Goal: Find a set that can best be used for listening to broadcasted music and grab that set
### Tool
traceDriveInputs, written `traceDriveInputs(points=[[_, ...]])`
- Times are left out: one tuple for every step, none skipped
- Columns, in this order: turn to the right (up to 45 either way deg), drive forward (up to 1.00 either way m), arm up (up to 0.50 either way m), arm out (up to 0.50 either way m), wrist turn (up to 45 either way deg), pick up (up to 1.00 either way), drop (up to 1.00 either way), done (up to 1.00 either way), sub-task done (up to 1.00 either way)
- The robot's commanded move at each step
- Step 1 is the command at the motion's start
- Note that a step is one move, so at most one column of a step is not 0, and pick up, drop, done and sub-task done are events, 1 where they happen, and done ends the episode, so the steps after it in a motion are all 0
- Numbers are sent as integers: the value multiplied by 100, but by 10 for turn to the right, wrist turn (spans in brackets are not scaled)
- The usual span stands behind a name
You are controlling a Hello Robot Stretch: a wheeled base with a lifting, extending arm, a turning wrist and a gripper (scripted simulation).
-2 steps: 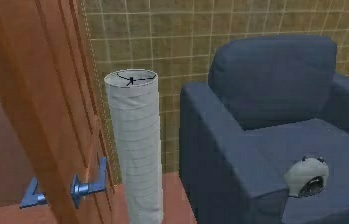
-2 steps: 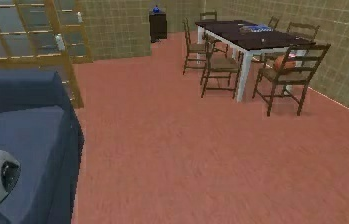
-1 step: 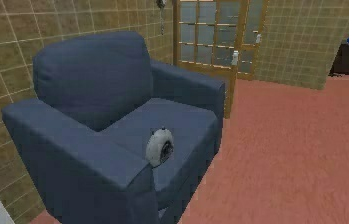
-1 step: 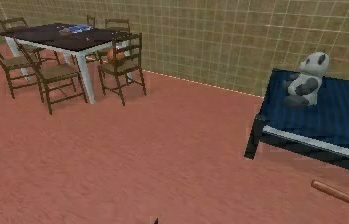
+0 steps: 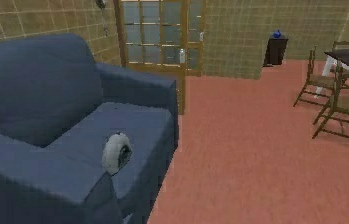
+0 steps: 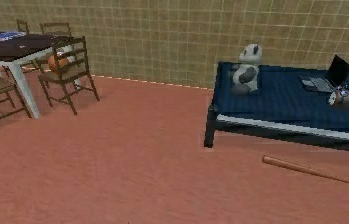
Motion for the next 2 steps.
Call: traceDriveInputs(points=[[30, 0, 0, 0, 0, 0, 0, 0, 0], [0, 50, 0, 0, 0, 0, 0, 0, 0]])
